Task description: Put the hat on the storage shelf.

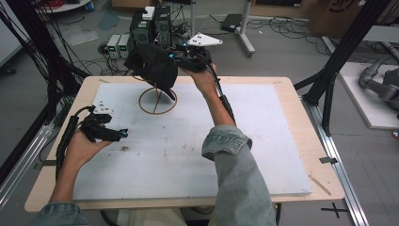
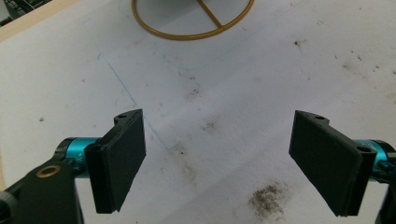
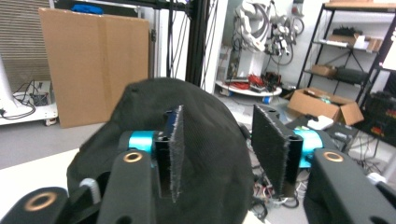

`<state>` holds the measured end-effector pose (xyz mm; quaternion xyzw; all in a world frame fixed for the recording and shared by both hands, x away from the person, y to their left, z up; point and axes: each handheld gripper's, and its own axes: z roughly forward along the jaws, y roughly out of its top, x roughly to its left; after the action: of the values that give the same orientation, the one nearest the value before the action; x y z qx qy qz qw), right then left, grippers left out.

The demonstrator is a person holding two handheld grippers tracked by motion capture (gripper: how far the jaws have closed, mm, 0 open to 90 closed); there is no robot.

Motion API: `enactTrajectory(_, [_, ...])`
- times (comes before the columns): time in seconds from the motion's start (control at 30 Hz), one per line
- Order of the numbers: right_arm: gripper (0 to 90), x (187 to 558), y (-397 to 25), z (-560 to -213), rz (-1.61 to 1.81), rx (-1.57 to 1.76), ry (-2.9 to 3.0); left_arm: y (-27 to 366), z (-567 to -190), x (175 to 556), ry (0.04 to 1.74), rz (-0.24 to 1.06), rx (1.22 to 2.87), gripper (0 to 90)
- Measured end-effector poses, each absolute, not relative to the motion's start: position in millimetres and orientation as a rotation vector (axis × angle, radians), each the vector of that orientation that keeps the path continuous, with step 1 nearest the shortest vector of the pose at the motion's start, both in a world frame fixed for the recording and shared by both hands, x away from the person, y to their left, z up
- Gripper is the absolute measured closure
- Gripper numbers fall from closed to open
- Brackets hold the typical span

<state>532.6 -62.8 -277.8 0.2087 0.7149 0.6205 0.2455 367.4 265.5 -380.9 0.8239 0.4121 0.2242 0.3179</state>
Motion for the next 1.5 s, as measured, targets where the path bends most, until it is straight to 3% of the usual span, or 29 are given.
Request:
enactTrajectory(0.2, [47.0, 526.7, -90.6, -281.6, 1.605, 0.617, 2.007, 262.1, -381.5, 368.3, 1.074, 0.586, 2.185, 19.0])
enactTrajectory(0.63, [21.9, 510.6, -153.6, -307.0, 1.480, 0.814, 2.160, 251.8, -382.4, 374.5, 1.055, 0.584, 2.195, 18.9])
enactTrajectory(0.73, [11.8, 510.9, -166.0, -313.8, 1.428, 0.911, 2.244, 249.8, -382.8, 376.2, 1.049, 0.578, 2.200, 18.9])
enactTrajectory(0.9, [11.8, 502.6, -180.8, -321.0, 1.315, 1.006, 2.340, 246.1, -383.0, 379.8, 1.048, 0.582, 2.196, 18.9])
enactTrajectory(1.5, [11.7, 418.6, -269.7, -376.9, 1.127, 1.093, 2.356, 231.8, -389.9, 379.7, 1.032, 0.617, 2.214, 18.9])
